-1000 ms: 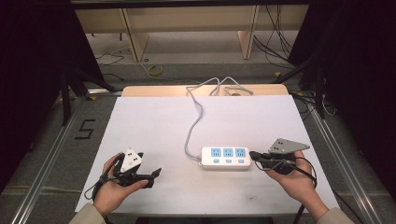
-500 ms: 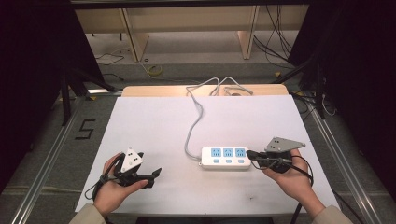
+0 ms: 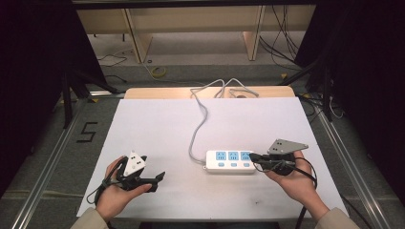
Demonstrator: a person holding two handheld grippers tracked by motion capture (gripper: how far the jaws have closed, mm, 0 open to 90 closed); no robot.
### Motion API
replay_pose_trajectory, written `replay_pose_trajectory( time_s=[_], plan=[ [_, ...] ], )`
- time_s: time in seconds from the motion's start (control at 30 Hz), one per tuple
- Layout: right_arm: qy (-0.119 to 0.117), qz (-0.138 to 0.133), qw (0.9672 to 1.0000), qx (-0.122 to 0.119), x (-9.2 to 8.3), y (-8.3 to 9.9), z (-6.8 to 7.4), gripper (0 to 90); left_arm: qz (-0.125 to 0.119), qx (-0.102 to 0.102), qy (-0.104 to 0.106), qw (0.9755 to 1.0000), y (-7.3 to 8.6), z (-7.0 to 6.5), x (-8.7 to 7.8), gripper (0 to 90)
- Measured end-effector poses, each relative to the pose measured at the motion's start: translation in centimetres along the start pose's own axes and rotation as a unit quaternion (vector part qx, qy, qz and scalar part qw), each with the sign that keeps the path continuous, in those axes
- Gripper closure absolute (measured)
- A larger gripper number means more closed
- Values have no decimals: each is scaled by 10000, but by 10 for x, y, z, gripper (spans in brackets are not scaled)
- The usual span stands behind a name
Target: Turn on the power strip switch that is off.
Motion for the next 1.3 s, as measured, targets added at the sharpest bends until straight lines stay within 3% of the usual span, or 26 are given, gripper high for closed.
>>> replay_pose_trajectory(
  time_s=[1.3],
  plan=[
    [-173, 247, 9995, -68, 20, -7, 9, 900, 0, 21, 11, 10000, 0, -1, 0, 164]
  ],
)
Point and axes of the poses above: each handheld gripper's, and its own axes: x roughly forward along the jaws, y roughly out of its underside, z roughly to its left, the point moved 10 cm from there along x, roughly forward along the jaws
